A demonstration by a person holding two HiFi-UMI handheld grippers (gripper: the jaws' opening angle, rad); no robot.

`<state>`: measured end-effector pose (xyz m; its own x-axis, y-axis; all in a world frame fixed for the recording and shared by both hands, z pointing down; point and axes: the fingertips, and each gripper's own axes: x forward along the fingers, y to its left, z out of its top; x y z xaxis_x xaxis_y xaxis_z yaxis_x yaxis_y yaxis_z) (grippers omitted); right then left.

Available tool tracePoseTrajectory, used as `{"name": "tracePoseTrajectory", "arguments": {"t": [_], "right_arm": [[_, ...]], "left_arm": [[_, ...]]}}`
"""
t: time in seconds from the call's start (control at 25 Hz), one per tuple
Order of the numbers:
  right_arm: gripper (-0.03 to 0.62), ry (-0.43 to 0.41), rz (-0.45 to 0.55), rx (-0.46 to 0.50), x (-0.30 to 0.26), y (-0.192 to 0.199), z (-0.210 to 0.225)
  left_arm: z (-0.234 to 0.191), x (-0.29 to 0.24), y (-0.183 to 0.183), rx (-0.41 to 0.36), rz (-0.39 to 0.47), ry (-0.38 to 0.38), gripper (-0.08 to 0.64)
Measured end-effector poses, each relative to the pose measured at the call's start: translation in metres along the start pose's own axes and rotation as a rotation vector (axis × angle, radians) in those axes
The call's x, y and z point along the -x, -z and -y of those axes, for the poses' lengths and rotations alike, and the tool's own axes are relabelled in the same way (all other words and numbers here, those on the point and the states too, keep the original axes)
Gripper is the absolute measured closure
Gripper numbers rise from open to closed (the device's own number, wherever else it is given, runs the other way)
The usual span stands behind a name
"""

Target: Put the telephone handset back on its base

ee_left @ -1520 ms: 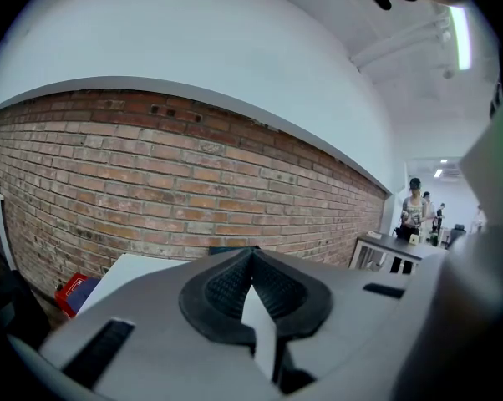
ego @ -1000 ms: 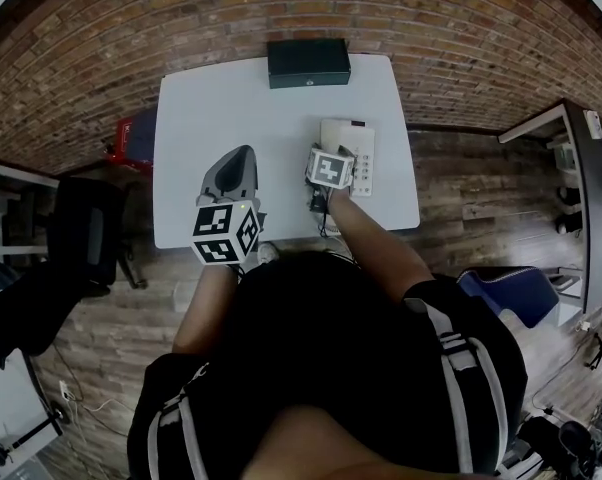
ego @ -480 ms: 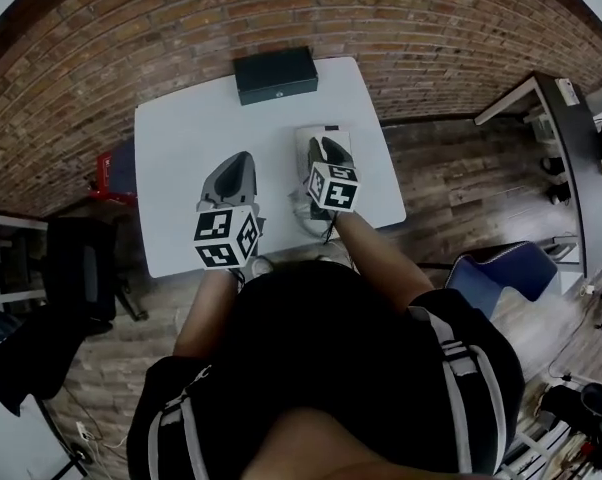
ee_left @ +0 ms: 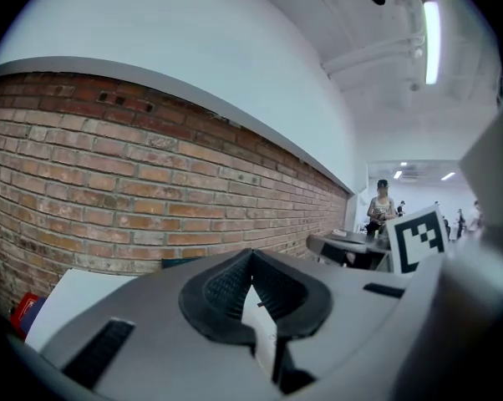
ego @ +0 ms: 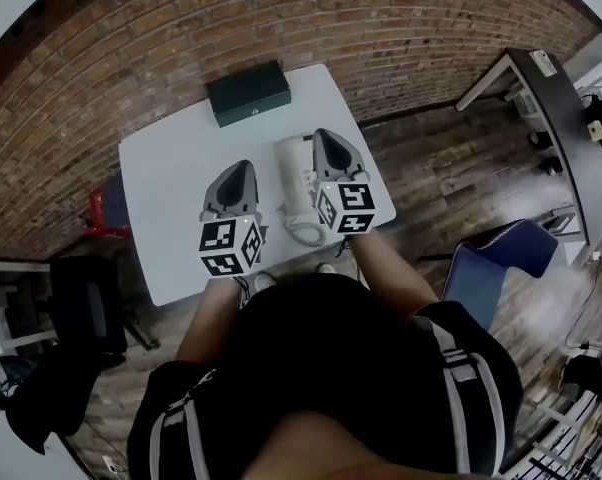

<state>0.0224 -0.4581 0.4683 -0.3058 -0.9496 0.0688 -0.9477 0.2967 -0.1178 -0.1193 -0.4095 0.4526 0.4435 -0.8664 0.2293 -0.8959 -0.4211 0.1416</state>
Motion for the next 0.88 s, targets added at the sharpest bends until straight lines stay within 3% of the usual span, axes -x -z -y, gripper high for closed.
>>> {"name": "tracePoseTrajectory", "arguments": {"t": [0.28,0.56,0.88], "right_arm": [[0.595,0.051,0.078,0.012,0.037,-0.046,0.023],[0.594,0.07,0.078,-0.029,0.053,-0.045,0.037],[0.595,0.048,0.067,-0.004,0.06,-0.043,0.029]], "left_arm": [[0.014,-0.007,-0.006,-0.015,0.013,0.028,0.558],[0.026,-0.01,-0.005,-0.025,0.008,0.052,0.558],[0.028,-0.008,-0.005,-0.031,0.006,0.05,0.558]]}}
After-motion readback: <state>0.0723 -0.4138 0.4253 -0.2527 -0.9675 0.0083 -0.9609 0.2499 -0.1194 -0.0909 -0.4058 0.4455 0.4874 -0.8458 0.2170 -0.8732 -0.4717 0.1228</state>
